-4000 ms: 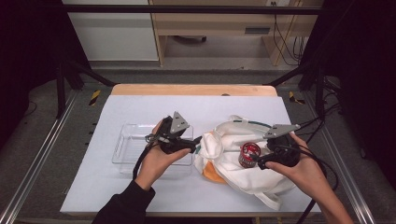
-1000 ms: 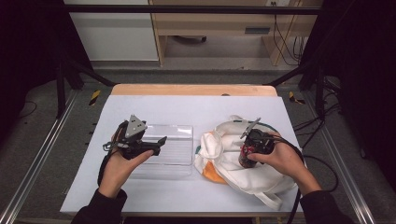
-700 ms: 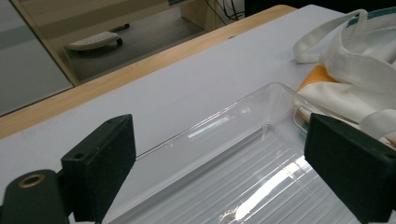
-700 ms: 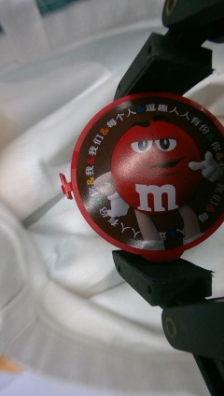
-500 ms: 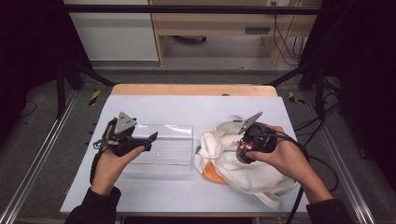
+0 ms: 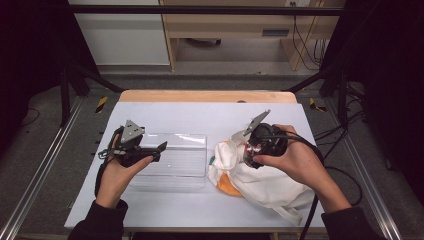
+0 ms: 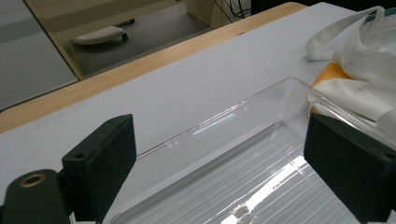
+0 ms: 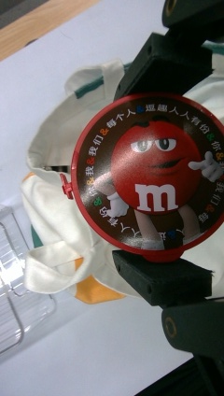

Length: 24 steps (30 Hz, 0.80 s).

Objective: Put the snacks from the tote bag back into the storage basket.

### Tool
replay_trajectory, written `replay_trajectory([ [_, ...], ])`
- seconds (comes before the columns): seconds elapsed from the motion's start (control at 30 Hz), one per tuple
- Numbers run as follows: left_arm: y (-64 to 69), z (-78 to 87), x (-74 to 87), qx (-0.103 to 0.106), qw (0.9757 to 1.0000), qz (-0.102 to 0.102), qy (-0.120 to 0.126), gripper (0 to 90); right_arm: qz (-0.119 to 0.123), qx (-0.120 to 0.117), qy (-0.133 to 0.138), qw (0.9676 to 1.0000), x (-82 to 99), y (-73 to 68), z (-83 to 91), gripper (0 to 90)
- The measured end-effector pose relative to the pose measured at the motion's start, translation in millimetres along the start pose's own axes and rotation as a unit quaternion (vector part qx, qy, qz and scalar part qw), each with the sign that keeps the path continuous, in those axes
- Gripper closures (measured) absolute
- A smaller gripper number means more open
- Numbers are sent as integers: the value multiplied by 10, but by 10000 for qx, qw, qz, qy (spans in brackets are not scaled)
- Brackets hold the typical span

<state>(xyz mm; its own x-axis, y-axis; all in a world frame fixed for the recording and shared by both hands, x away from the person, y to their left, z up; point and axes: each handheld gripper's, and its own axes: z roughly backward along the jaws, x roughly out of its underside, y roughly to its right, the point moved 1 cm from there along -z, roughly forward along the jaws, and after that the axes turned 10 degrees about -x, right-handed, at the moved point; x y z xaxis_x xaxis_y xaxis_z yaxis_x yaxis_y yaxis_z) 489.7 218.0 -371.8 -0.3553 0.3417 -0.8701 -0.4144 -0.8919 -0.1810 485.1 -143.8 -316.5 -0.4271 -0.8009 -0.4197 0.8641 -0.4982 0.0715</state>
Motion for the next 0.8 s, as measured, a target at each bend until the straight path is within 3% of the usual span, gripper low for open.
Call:
replay_trajectory([
  [0.8, -179, 35, 28, -93, 9998, 192, 17, 90, 219, -52, 230, 9995, -474, 14, -19, 245],
])
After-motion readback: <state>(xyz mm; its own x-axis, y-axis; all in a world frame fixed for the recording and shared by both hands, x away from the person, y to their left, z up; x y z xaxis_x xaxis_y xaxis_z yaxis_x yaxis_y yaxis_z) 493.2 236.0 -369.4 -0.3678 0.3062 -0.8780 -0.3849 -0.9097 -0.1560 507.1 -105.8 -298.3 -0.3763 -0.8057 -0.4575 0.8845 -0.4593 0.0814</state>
